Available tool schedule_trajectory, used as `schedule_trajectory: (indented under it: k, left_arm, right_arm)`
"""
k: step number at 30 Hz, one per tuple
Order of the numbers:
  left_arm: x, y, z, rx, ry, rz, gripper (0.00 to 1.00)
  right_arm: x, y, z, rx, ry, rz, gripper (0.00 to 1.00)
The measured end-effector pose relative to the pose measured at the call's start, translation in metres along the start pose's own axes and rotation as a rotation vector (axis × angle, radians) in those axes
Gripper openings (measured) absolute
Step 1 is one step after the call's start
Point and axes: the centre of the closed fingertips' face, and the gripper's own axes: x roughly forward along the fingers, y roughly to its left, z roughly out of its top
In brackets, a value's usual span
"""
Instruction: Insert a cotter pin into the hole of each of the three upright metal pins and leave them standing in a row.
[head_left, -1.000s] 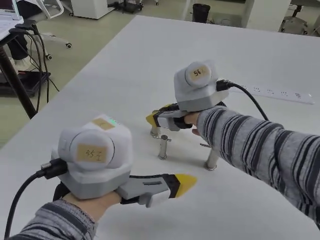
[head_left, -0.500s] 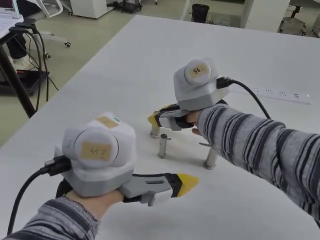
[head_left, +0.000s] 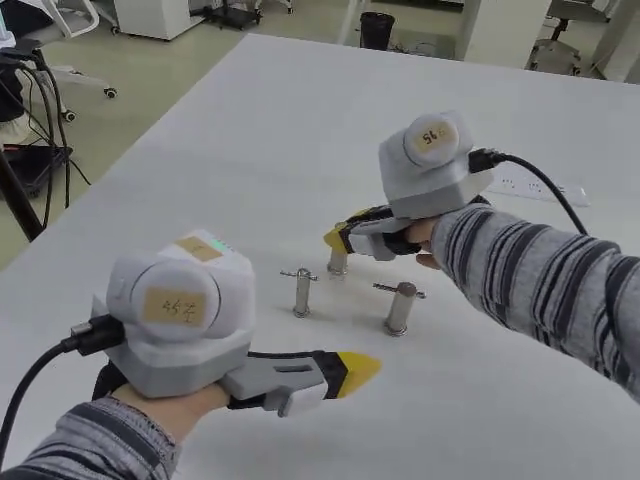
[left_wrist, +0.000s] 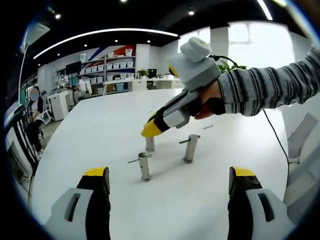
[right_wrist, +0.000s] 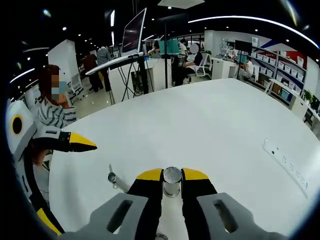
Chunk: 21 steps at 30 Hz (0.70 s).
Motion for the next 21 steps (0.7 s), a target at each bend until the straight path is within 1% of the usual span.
schedule_trajectory:
  k: [5, 10, 12, 14, 17, 21]
  left_arm:
    - [0.000, 0.000, 0.001, 0.003, -0.002, -0.002, 0.99]
    - [0.000, -0.001, 0.000, 0.006, 0.003, -0.006, 0.99]
    - [0.000, -0.001, 0.000, 0.008, 0.003, -0.008, 0.99]
    - [0.000, -0.002, -0.001, 0.010, 0.004, -0.011, 0.99]
    - [0.000, -0.002, -0.001, 0.013, 0.005, -0.011, 0.99]
    - [0.000, -0.003, -0.001, 0.015, 0.008, -0.013, 0.99]
  right_arm:
    - [-0.023, -0.024, -0.019, 0.021, 0.023, -0.051, 0.08]
    - [-0.043, -0.041, -0.035, 0.057, 0.033, -0.093, 0.08]
    - [-0.050, -0.045, -0.043, 0.071, 0.040, -0.106, 0.08]
    - [-0.056, -0.046, -0.049, 0.065, 0.048, -0.115, 0.08]
    - [-0.066, -0.052, -0.060, 0.064, 0.060, -0.130, 0.08]
    - [-0.080, -0.051, -0.071, 0.074, 0.069, -0.138, 0.08]
